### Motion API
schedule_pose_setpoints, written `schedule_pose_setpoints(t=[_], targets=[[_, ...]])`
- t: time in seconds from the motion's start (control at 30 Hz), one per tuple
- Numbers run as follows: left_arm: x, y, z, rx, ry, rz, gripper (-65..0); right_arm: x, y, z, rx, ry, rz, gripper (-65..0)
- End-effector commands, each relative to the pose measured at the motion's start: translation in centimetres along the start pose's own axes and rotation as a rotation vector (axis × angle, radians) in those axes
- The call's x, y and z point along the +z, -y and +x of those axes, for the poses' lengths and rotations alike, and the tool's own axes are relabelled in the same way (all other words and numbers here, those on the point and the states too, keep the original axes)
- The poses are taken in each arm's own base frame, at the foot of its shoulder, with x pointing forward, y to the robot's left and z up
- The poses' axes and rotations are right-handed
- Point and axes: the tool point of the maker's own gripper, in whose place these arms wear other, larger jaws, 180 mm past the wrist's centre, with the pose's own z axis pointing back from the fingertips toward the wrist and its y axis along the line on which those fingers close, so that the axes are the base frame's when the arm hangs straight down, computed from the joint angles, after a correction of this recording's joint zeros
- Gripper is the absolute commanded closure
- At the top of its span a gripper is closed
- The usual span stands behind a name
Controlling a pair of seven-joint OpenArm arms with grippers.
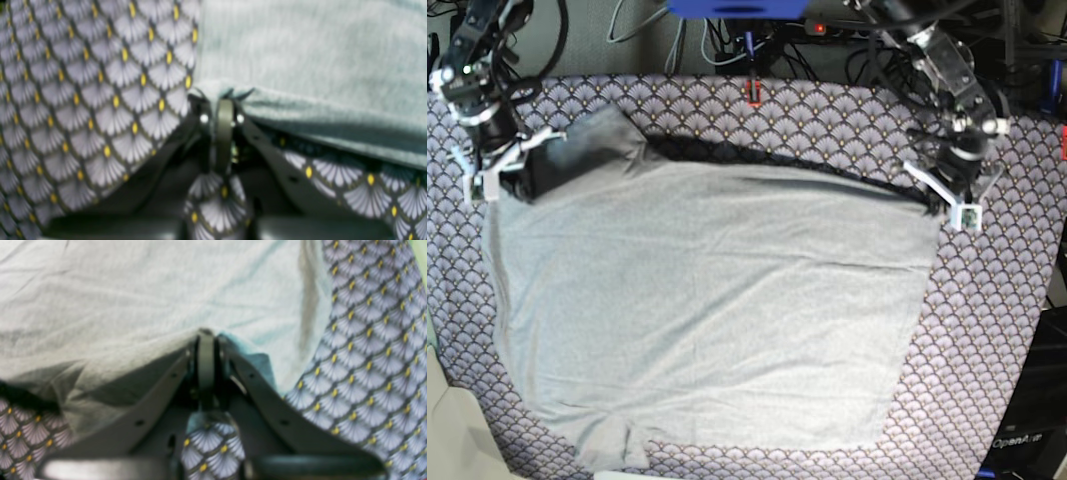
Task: Fold the T-shirt properly
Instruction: 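Lift the shoulder edge and fold it toward the hem with both grippers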
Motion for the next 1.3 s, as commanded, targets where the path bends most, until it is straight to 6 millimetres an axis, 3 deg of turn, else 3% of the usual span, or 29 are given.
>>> schedule_pose_setpoints(t=[0.0, 0.17, 0.4, 0.63, 0.83, 1.03, 1.27], targets=[[-0.1, -0.8, 2.5, -0.021, 0.058, 0.029, 0.0, 0.0, 0.6, 2.2, 0.026, 0.061, -0.006, 0.0], [-1.0, -1.1, 4.9, -0.052, 0.081, 0.046, 0.0, -1.0, 2.0, 5.0, 0.067, 0.081, -0.025, 0.0], [-2.0, 1.2, 8.9, -0.132, 0.138, 0.002, 0.0, -2.6, 2.0, 8.0, 0.077, 0.134, -0.013, 0.0], [-3.6, 2.5, 11.4, -0.134, 0.166, -0.036, 0.0, -5.6, 3.1, 7.9, 0.037, 0.109, 0.017, 0.0], [-5.0, 4.0, 11.9, -0.112, 0.159, -0.087, 0.0, -7.7, 4.9, 8.7, 0.014, 0.097, 0.023, 0.0], [-6.5, 3.8, 12.7, -0.106, 0.149, -0.112, 0.0, -9.2, 7.0, 9.7, -0.01, 0.087, 0.016, 0.0], [-6.7, 3.8, 15.0, -0.103, 0.188, -0.113, 0.0, -10.6, 6.3, 9.8, 0.008, 0.058, 0.055, 0.0]])
